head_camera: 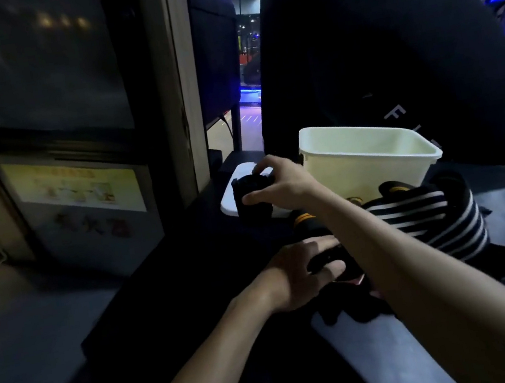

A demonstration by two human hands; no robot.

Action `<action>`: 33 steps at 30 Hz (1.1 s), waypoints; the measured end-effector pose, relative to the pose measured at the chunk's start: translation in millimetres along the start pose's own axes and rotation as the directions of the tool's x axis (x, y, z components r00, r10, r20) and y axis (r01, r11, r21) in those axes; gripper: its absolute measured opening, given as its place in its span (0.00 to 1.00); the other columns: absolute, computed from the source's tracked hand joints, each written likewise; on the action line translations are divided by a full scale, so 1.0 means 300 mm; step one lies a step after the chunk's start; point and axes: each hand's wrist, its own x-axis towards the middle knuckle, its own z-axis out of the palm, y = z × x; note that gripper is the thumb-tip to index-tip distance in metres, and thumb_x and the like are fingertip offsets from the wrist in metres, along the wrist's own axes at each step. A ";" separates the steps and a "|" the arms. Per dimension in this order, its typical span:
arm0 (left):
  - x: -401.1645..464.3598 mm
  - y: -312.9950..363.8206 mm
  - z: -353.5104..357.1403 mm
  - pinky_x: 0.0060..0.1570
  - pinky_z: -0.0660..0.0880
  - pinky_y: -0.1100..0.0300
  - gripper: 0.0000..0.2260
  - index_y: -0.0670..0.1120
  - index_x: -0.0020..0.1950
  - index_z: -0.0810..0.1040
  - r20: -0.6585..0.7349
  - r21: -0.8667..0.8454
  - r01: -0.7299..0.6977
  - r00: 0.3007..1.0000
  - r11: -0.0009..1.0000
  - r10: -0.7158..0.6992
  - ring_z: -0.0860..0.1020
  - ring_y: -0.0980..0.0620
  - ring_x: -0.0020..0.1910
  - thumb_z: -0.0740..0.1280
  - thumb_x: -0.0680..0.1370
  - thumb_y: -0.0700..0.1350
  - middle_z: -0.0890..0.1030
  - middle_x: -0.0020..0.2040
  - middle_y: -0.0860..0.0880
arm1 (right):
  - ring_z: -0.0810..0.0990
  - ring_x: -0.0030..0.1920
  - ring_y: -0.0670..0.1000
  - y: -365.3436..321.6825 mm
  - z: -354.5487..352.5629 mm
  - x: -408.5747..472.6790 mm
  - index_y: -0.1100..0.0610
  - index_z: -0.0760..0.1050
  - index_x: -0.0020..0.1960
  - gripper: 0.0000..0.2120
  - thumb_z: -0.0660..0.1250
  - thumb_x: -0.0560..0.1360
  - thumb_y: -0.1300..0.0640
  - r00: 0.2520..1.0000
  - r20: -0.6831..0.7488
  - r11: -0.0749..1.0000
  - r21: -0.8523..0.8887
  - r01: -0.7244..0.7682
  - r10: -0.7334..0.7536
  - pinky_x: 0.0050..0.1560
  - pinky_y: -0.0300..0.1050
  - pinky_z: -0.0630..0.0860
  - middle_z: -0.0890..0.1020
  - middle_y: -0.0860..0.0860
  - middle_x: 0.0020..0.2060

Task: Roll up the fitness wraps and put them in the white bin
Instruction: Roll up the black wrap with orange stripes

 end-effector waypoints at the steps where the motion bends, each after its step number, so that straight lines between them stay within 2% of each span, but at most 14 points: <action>1: -0.018 -0.015 -0.026 0.66 0.69 0.67 0.19 0.53 0.73 0.76 -0.025 -0.031 -0.018 1.000 0.999 0.017 0.74 0.63 0.69 0.67 0.82 0.53 0.76 0.72 0.56 | 0.75 0.39 0.40 0.006 0.023 0.017 0.53 0.76 0.61 0.26 0.82 0.67 0.49 1.000 0.015 1.000 -0.001 -0.023 0.023 0.29 0.26 0.68 0.78 0.45 0.42; 3: -0.046 -0.062 -0.068 0.65 0.70 0.69 0.15 0.53 0.69 0.80 -0.105 -0.066 -0.059 0.993 0.996 0.052 0.76 0.65 0.66 0.69 0.82 0.50 0.80 0.68 0.57 | 0.76 0.40 0.42 0.015 0.067 0.043 0.54 0.75 0.61 0.28 0.82 0.67 0.50 0.998 0.034 0.998 -0.004 -0.061 0.061 0.30 0.30 0.70 0.79 0.47 0.44; 6: -0.074 -0.144 -0.089 0.70 0.71 0.62 0.14 0.51 0.66 0.83 -0.176 -0.099 -0.071 0.983 0.993 0.053 0.76 0.64 0.67 0.69 0.81 0.49 0.81 0.66 0.57 | 0.79 0.48 0.51 0.029 0.119 0.063 0.54 0.74 0.64 0.32 0.83 0.66 0.49 0.995 0.057 0.995 -0.062 -0.073 0.076 0.41 0.41 0.73 0.81 0.55 0.53; 9: -0.087 -0.196 -0.087 0.70 0.72 0.59 0.13 0.50 0.65 0.83 -0.232 -0.125 -0.052 0.973 0.991 0.022 0.78 0.65 0.65 0.70 0.81 0.47 0.83 0.64 0.57 | 0.79 0.48 0.53 0.038 0.138 0.058 0.53 0.72 0.65 0.32 0.83 0.67 0.48 0.990 0.110 0.992 -0.097 -0.082 0.093 0.38 0.42 0.73 0.80 0.57 0.54; 11: -0.087 -0.204 -0.082 0.69 0.73 0.61 0.13 0.49 0.63 0.84 -0.242 -0.108 -0.076 0.969 0.991 0.048 0.79 0.64 0.63 0.70 0.80 0.47 0.83 0.63 0.56 | 0.80 0.50 0.54 0.042 0.125 0.046 0.52 0.72 0.66 0.32 0.82 0.67 0.47 0.988 0.130 0.992 -0.104 -0.071 0.085 0.41 0.42 0.75 0.80 0.56 0.55; 14: -0.080 -0.195 -0.079 0.64 0.76 0.61 0.12 0.50 0.58 0.86 -0.339 -0.044 -0.098 0.938 0.994 0.077 0.81 0.59 0.59 0.69 0.77 0.48 0.85 0.58 0.54 | 0.80 0.52 0.52 0.031 0.055 -0.008 0.52 0.72 0.69 0.32 0.80 0.70 0.47 0.994 0.105 0.993 -0.115 -0.028 0.040 0.47 0.42 0.75 0.79 0.52 0.57; 17: -0.041 -0.149 -0.112 0.52 0.76 0.58 0.07 0.47 0.53 0.82 -0.492 0.137 -0.106 0.856 0.985 0.160 0.81 0.47 0.53 0.69 0.76 0.46 0.80 0.51 0.53 | 0.81 0.50 0.53 0.032 -0.063 -0.088 0.53 0.76 0.66 0.25 0.78 0.72 0.51 0.999 0.042 0.978 -0.206 0.029 -0.021 0.49 0.44 0.76 0.81 0.51 0.53; 18: -0.019 -0.120 -0.127 0.52 0.76 0.56 0.08 0.46 0.54 0.80 -0.473 0.197 -0.089 0.863 0.976 0.174 0.79 0.46 0.54 0.70 0.77 0.45 0.79 0.52 0.52 | 0.82 0.49 0.53 0.040 -0.106 -0.115 0.52 0.78 0.63 0.22 0.78 0.72 0.52 0.999 0.034 0.967 -0.252 0.041 -0.033 0.50 0.45 0.77 0.83 0.51 0.52; 20: 0.029 -0.050 -0.147 0.57 0.76 0.52 0.16 0.48 0.64 0.76 -0.340 0.339 -0.015 0.930 0.941 0.138 0.75 0.46 0.62 0.72 0.76 0.45 0.77 0.62 0.52 | 0.82 0.49 0.55 0.068 -0.192 -0.170 0.52 0.79 0.61 0.20 0.78 0.71 0.51 0.998 0.042 0.923 -0.380 0.053 -0.040 0.51 0.47 0.78 0.83 0.52 0.52; 22: 0.075 -0.001 -0.145 0.62 0.74 0.52 0.27 0.52 0.74 0.70 -0.199 0.504 0.077 0.980 0.860 0.029 0.70 0.47 0.69 0.73 0.76 0.47 0.72 0.72 0.54 | 0.82 0.53 0.56 0.101 -0.266 -0.233 0.50 0.79 0.62 0.20 0.76 0.72 0.49 0.997 0.076 0.851 -0.522 0.060 -0.024 0.52 0.47 0.77 0.83 0.52 0.53; 24: 0.108 0.021 -0.131 0.64 0.74 0.51 0.29 0.55 0.78 0.67 -0.139 0.589 0.151 0.987 0.794 -0.084 0.68 0.46 0.72 0.72 0.78 0.49 0.72 0.74 0.53 | 0.81 0.57 0.57 0.133 -0.322 -0.300 0.47 0.78 0.65 0.22 0.75 0.72 0.48 0.991 0.132 0.777 -0.623 0.084 -0.001 0.55 0.49 0.77 0.83 0.51 0.57; 27: 0.126 0.020 -0.119 0.59 0.76 0.51 0.18 0.55 0.71 0.74 -0.179 0.596 0.245 0.969 0.765 -0.170 0.74 0.45 0.68 0.69 0.81 0.53 0.78 0.67 0.50 | 0.78 0.64 0.56 0.170 -0.359 -0.382 0.41 0.74 0.70 0.25 0.72 0.74 0.40 0.980 0.196 0.719 -0.685 0.115 0.030 0.60 0.52 0.76 0.81 0.49 0.62; 30: 0.112 0.022 -0.101 0.57 0.76 0.52 0.11 0.55 0.64 0.78 -0.201 0.627 0.259 0.965 0.735 -0.169 0.77 0.46 0.65 0.64 0.83 0.50 0.80 0.64 0.52 | 0.75 0.68 0.55 0.203 -0.360 -0.424 0.39 0.71 0.73 0.32 0.71 0.71 0.32 0.969 0.246 0.741 -0.655 0.145 0.028 0.65 0.54 0.73 0.77 0.49 0.66; 33: 0.109 0.035 -0.111 0.53 0.74 0.52 0.11 0.53 0.60 0.81 -0.366 0.496 0.266 0.927 0.827 -0.079 0.77 0.46 0.61 0.60 0.83 0.48 0.81 0.61 0.51 | 0.75 0.68 0.54 0.231 -0.347 -0.441 0.37 0.71 0.72 0.32 0.70 0.71 0.30 0.970 0.244 0.733 -0.662 0.156 0.014 0.65 0.55 0.72 0.75 0.48 0.67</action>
